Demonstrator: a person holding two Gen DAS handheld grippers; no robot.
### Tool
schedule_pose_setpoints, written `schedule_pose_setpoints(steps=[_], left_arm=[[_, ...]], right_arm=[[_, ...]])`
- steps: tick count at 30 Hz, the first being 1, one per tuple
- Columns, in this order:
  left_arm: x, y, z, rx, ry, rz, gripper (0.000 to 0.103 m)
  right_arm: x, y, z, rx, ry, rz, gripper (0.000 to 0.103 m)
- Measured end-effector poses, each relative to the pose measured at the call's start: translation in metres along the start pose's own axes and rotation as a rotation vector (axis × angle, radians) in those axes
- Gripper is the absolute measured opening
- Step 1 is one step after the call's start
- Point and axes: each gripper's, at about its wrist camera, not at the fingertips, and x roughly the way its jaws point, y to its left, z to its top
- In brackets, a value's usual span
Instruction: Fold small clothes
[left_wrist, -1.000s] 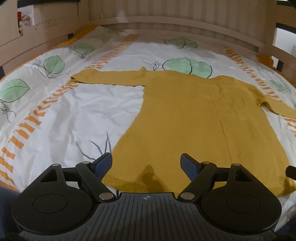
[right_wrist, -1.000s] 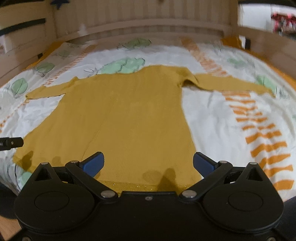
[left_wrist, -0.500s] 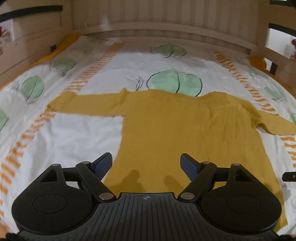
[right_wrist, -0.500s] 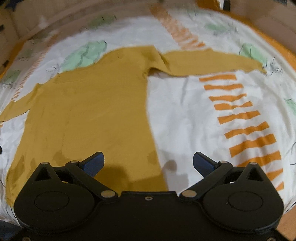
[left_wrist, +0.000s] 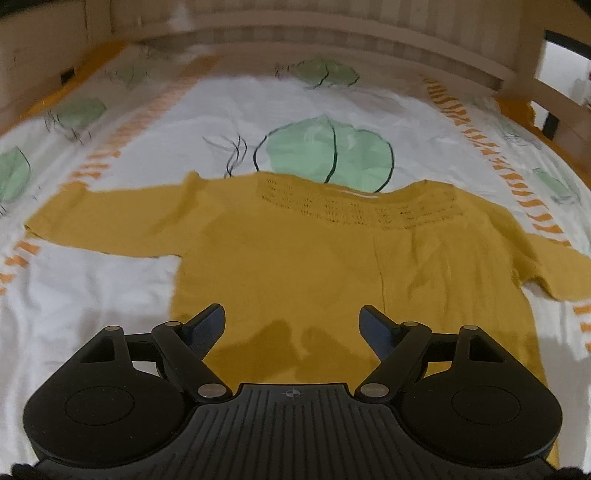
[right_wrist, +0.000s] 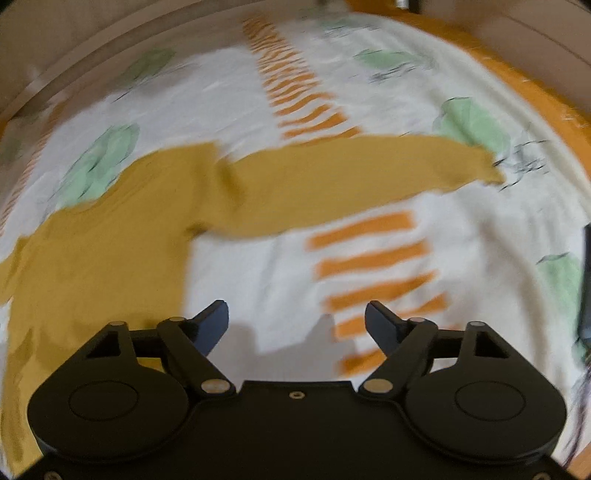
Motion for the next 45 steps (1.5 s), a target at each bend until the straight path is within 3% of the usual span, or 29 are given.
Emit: schedule_pose_setpoints(steps=[5, 12, 16, 21, 35, 37, 40, 42, 45], left_arm=[[0.024, -0.005, 0.001, -0.007, 0.038, 0.002, 0.078], [0.038, -0.020, 0.002, 0.096, 0.061, 0.012, 0.078], [0.042, -0.019, 0.002, 0.105, 0.072, 0.012, 0.078], [0.052, -0.016, 0.001, 0.097, 0.100, 0.024, 0.078], [0.061, -0.013, -0.001, 0.077, 0.121, 0.023, 0.078], [0.061, -0.013, -0.001, 0.076, 0.120, 0.023, 0.078], [0.060, -0.014, -0.001, 0.077, 0.118, 0.019, 0.078], [0.060, -0.013, -0.001, 0.074, 0.114, 0.019, 0.078], [0.058, -0.012, 0.000, 0.064, 0.110, 0.016, 0.078]], right_arm=[[0.016, -0.049, 0.043, 0.068, -0.028, -0.079, 0.064], [0.051, -0.114, 0.090, 0.143, -0.078, -0.126, 0.049], [0.062, -0.138, 0.106, 0.152, -0.127, -0.163, 0.049], [0.085, -0.161, 0.121, 0.194, -0.119, -0.200, 0.050], [0.122, -0.195, 0.119, 0.298, -0.094, -0.157, 0.060], [0.122, -0.195, 0.118, 0.295, -0.097, -0.155, 0.053], [0.118, -0.193, 0.118, 0.276, -0.093, -0.152, 0.016], [0.111, -0.192, 0.119, 0.269, -0.101, -0.128, 0.010], [0.092, -0.189, 0.125, 0.228, -0.154, -0.130, 0.010]])
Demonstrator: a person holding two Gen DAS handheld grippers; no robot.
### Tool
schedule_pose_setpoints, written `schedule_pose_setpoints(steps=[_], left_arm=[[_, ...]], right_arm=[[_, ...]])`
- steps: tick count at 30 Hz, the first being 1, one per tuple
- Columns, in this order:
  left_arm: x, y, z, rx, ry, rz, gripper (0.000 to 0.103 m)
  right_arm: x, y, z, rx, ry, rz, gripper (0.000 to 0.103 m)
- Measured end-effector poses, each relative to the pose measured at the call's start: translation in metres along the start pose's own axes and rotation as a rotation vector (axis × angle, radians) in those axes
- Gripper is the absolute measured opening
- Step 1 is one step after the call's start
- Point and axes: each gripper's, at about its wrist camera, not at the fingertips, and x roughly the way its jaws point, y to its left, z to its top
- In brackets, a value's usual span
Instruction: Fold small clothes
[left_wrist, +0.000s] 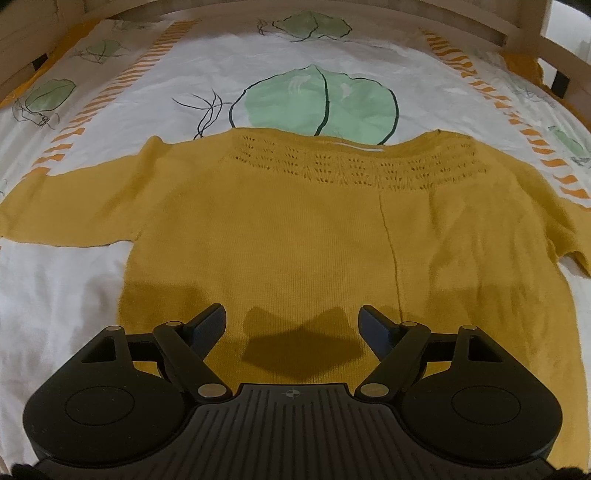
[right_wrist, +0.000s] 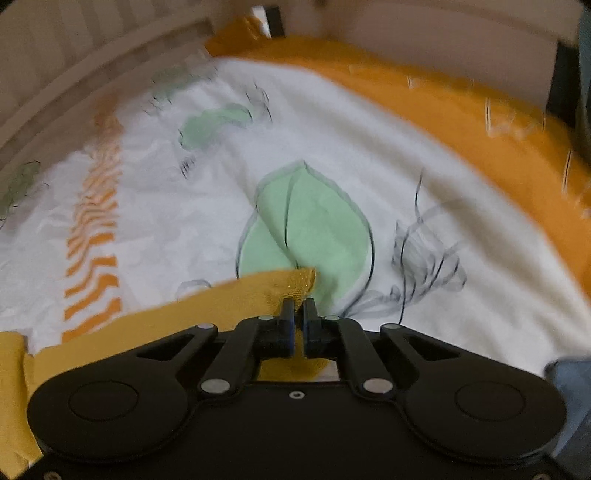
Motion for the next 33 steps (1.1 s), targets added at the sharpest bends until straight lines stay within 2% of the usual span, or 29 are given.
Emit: schedule_pose_setpoints(steps=[4, 7, 8, 10, 15, 19, 22, 24, 26, 33], left_arm=[[-0.003, 0.000, 0.002, -0.012, -0.008, -0.007, 0.078], [-0.005, 0.000, 0.004, -0.018, -0.015, -0.006, 0.078], [-0.006, 0.000, 0.005, -0.019, -0.017, -0.007, 0.078], [-0.008, 0.000, 0.006, -0.022, -0.023, -0.011, 0.078], [-0.017, 0.006, 0.009, -0.031, -0.038, -0.027, 0.078], [-0.023, 0.010, 0.008, -0.041, -0.049, -0.032, 0.078], [-0.023, 0.008, 0.007, -0.036, -0.043, -0.037, 0.078], [-0.022, 0.006, 0.006, -0.030, -0.039, -0.043, 0.078], [-0.021, 0.003, 0.005, -0.021, -0.037, -0.042, 0.078], [-0.009, -0.006, 0.000, 0.006, -0.008, -0.038, 0.078]], right_arm=[[-0.028, -0.007, 0.022, -0.016, -0.066, -0.062, 0.009], [-0.044, -0.010, 0.036, -0.028, -0.096, -0.154, 0.009], [-0.048, -0.011, 0.039, -0.027, -0.101, -0.167, 0.004], [-0.058, -0.009, 0.044, -0.023, -0.125, -0.180, 0.004], [-0.083, 0.014, 0.054, -0.063, -0.160, -0.125, 0.004], [-0.095, 0.024, 0.055, -0.010, -0.152, -0.034, 0.007], [-0.089, 0.025, 0.047, -0.018, -0.111, -0.050, 0.020], [-0.079, 0.020, 0.039, -0.002, -0.081, -0.053, 0.040], [-0.070, 0.015, 0.030, -0.001, -0.062, -0.062, 0.049], [-0.026, -0.020, 0.003, 0.054, 0.003, -0.081, 0.059]])
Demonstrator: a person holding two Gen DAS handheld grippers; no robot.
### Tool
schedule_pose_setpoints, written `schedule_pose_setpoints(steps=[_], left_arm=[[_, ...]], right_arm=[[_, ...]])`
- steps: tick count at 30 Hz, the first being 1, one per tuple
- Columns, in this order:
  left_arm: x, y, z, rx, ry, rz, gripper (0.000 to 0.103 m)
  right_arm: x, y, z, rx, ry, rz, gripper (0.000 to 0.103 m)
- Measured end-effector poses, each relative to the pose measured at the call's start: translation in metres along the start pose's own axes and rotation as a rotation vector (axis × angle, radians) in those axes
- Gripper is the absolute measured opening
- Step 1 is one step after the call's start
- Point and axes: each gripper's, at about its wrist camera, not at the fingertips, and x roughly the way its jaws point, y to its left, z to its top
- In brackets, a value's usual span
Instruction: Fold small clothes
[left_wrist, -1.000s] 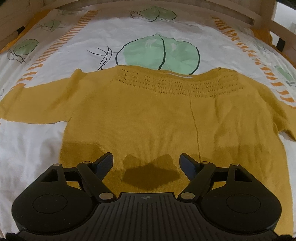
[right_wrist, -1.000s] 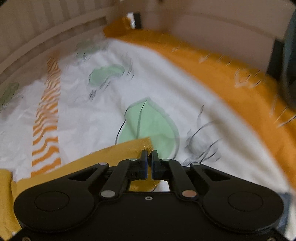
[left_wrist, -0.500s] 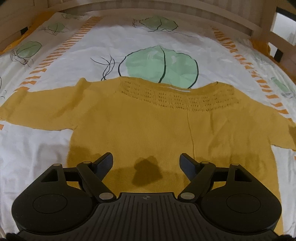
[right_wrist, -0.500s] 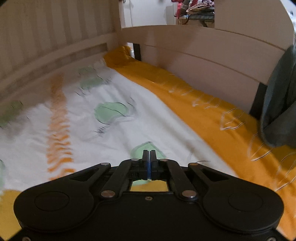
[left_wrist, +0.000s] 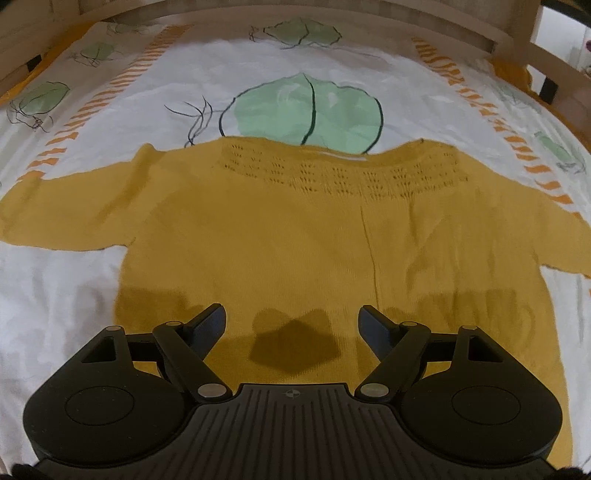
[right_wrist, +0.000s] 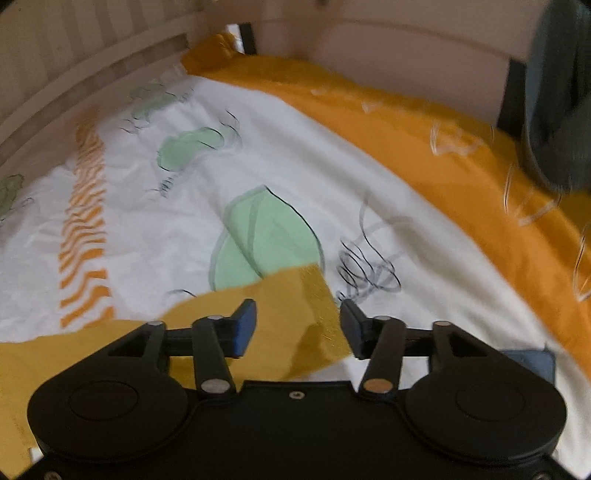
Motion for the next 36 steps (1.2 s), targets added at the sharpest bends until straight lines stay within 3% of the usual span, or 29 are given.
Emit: schedule_pose_setpoints(steps=[7, 13, 14, 15, 17, 18, 21, 26, 36], left_arm=[[0.011, -0.003, -0.006, 0.016, 0.028, 0.025, 0.078], [0.014, -0.003, -0.005, 0.014, 0.029, 0.034, 0.078], [0.013, -0.003, -0.005, 0.014, 0.027, 0.034, 0.078], [0.012, -0.002, -0.005, 0.013, 0.026, 0.034, 0.078], [0.011, -0.001, -0.003, 0.010, 0.021, 0.033, 0.078], [0.009, 0.001, -0.003, 0.007, 0.018, 0.030, 0.078], [0.002, 0.005, 0.001, -0.008, 0.003, 0.023, 0.078], [-0.012, 0.017, 0.010, -0.020, -0.025, 0.036, 0.078], [-0.030, 0.056, 0.017, -0.068, -0.022, 0.043, 0.078]], right_arm=[[0.033, -0.034, -0.013, 0.087, 0.013, 0.040, 0.067], [0.045, -0.027, -0.015, 0.038, 0.009, 0.071, 0.070], [0.046, -0.024, -0.015, 0.027, 0.013, 0.067, 0.062], [0.048, -0.020, -0.015, 0.011, 0.019, 0.069, 0.046], [0.048, -0.012, -0.015, -0.022, 0.035, 0.063, 0.024], [0.046, -0.009, -0.015, -0.030, 0.039, 0.061, 0.017], [0.034, 0.005, -0.011, -0.044, 0.034, 0.057, 0.016], [-0.009, 0.043, 0.002, -0.085, -0.014, 0.136, 0.016], [-0.092, 0.177, 0.000, -0.194, -0.042, 0.368, 0.016]])
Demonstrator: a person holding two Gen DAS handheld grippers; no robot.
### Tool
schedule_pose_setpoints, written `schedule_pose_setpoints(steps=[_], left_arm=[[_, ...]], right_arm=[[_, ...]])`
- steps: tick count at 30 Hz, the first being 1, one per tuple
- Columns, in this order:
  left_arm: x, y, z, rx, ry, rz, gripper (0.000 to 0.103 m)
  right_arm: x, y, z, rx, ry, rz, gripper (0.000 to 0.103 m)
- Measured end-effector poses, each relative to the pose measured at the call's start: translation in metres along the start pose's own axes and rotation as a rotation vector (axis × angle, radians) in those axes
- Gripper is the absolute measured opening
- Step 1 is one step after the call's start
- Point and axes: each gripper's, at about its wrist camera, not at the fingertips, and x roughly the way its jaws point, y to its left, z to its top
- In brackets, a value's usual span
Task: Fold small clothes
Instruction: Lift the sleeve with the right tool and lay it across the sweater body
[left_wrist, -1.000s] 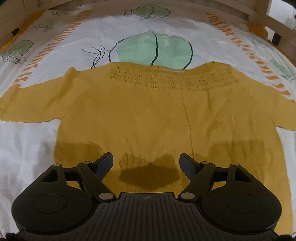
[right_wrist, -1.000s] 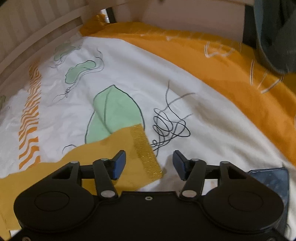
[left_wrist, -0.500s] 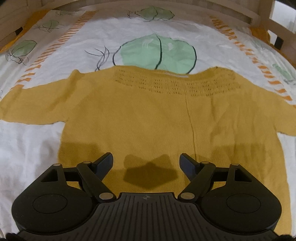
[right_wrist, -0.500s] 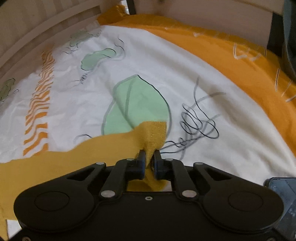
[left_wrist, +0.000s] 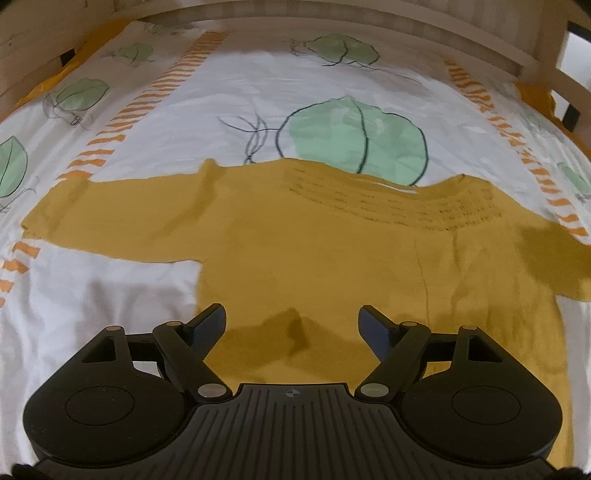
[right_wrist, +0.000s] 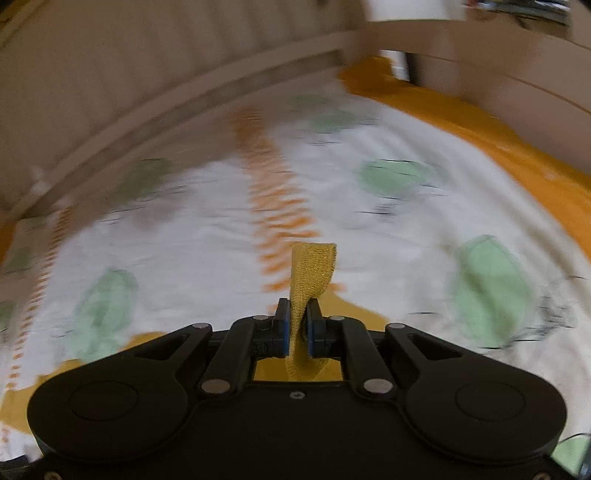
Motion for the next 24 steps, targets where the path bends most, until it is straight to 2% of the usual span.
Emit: schedule_pose_setpoints(steps=[7, 13, 17, 24], left_arm=[[-0.014, 0.034, 0.001, -0.025, -0.020, 0.000, 0.078], [-0.023, 0.069, 0.004, -0.093, -0.031, -0.002, 0.078], [-0.025, 0.091, 0.005, -0.133, -0.031, 0.005, 0.078], [-0.030, 0.123, 0.008, -0.198, -0.039, 0.019, 0.078]], right_arm=[[0.008, 0.123, -0.010, -0.089, 0.046, 0.182, 0.016], [0.026, 0.209, -0.032, -0.155, 0.111, 0.304, 0.016], [0.042, 0.261, -0.056, -0.202, 0.150, 0.354, 0.016], [0.073, 0.327, -0.102, -0.272, 0.203, 0.377, 0.016]])
